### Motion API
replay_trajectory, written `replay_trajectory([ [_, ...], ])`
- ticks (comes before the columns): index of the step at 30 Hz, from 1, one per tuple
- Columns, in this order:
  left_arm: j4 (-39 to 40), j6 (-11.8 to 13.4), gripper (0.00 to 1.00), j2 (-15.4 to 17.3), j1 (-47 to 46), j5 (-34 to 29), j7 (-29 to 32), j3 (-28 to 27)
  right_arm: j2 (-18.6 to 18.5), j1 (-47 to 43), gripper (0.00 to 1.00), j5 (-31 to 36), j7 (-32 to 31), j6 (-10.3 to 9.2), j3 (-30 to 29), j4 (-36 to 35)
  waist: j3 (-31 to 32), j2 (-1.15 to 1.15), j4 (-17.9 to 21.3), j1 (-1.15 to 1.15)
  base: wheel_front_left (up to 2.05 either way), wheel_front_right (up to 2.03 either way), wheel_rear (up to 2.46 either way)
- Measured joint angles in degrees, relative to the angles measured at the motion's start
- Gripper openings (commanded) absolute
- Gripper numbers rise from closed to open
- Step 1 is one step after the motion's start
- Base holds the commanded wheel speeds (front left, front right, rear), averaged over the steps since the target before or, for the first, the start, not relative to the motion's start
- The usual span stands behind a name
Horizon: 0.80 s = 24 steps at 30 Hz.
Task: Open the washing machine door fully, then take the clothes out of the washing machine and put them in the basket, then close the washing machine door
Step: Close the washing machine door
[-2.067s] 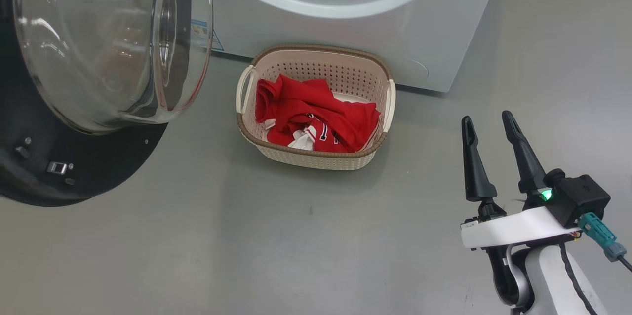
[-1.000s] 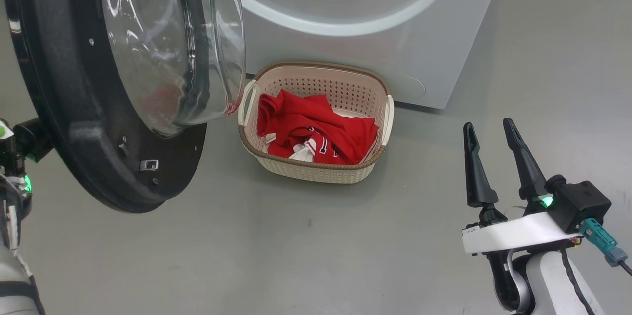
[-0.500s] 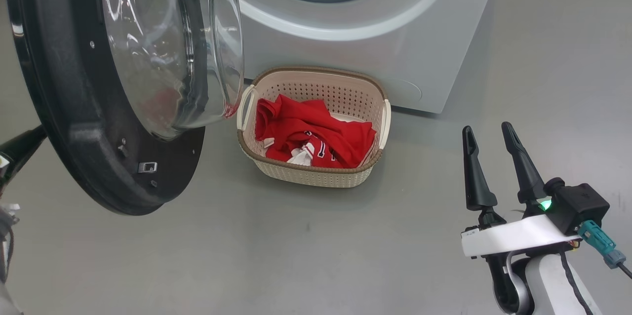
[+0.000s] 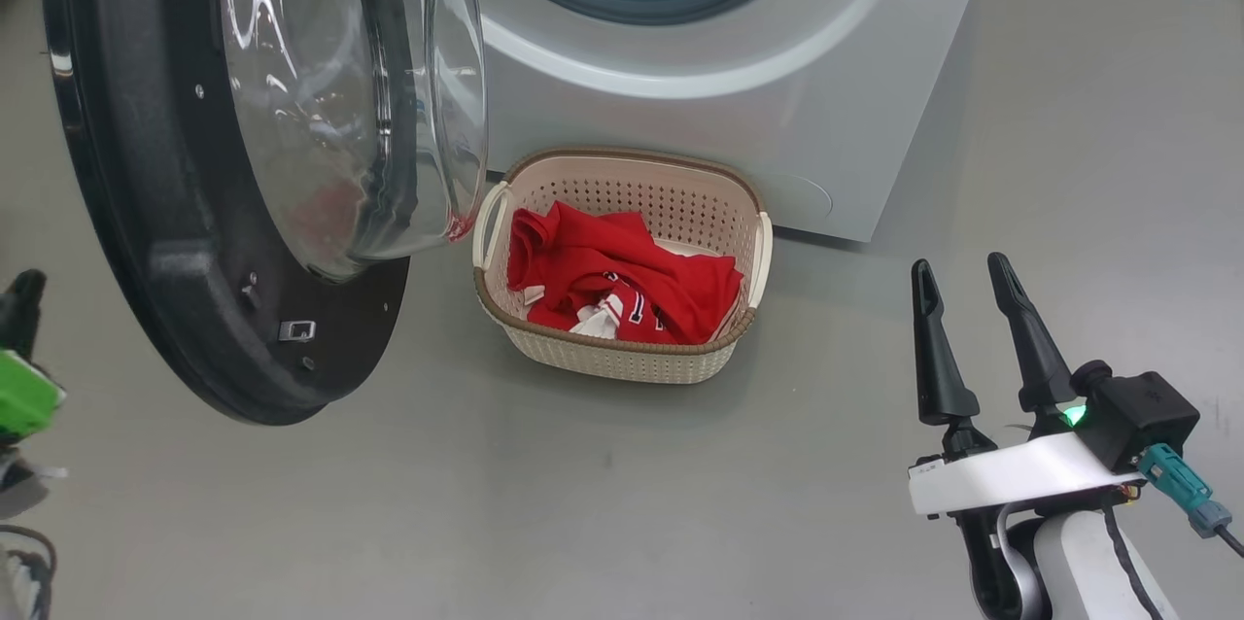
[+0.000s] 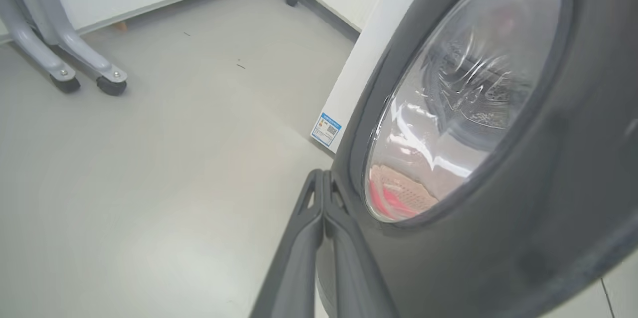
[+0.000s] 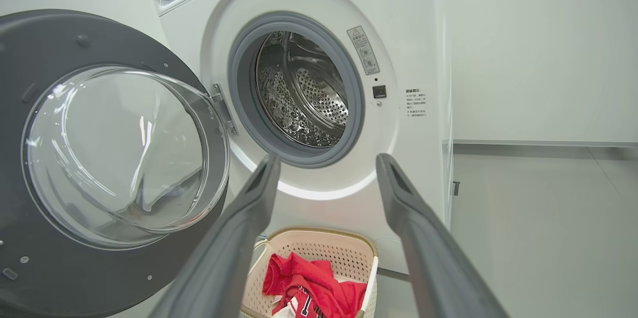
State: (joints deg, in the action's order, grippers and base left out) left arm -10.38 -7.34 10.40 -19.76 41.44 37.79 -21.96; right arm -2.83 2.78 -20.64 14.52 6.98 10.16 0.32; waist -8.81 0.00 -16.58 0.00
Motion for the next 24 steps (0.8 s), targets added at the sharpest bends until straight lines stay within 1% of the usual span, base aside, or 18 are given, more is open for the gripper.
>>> replay_trajectory([
  [3,4.46,0.0,0.0,1.56,3.16,-1.93,-4.71,6.04,0.0,-0.39,1.0,-0.02,0.0,0.0,0.3,0.0,0.32,0.0,-0.16,0.0,0.0,0.0,0.0],
  [7,6.99,0.0,0.0,3.22,7.41,-4.42,-11.94,9.88,0.03,-0.76,1.0,-0.02,0.0,-0.01,0.66,0.0,0.47,0.0,-0.21,0.0,0.0,0.0,0.0],
  [9,7.27,0.0,0.0,3.19,9.1,-4.86,-15.52,10.11,0.03,-0.77,1.0,-0.02,0.0,-0.01,0.67,0.01,0.53,0.0,-0.22,0.0,0.0,0.0,0.0],
  [13,8.03,0.0,0.0,3.52,12.5,-7.88,-21.56,12.79,0.03,-0.99,1.0,-0.02,0.0,-0.05,0.68,-0.13,0.39,0.0,-0.25,0.0,0.0,0.0,0.0],
  [16,8.29,0.0,0.0,3.53,13.43,-9.13,-26.4,13.34,0.02,-0.99,1.0,-0.03,0.0,-0.05,0.73,-0.12,0.18,0.0,-0.29,0.0,0.0,0.0,0.0],
  [18,9.39,-0.01,0.0,4.22,13.94,-9.83,-29.56,14.99,0.03,-0.99,1.0,-0.05,0.0,-0.05,0.75,-0.18,0.11,0.0,-0.29,0.0,0.0,0.0,0.0],
  [20,9.42,-0.01,0.0,4.67,14.5,-10.76,-31.77,16.33,0.02,-0.99,1.0,-0.22,0.0,-0.07,0.74,-0.21,0.01,0.0,-0.26,0.0,0.0,0.0,0.0],
  [24,7.93,-0.01,0.0,4.49,16.56,-11.03,-35.23,16.96,0.03,-0.99,1.0,-0.37,0.0,-0.08,0.81,-0.22,-0.14,0.0,-0.25,0.0,0.0,0.0,0.0],
])
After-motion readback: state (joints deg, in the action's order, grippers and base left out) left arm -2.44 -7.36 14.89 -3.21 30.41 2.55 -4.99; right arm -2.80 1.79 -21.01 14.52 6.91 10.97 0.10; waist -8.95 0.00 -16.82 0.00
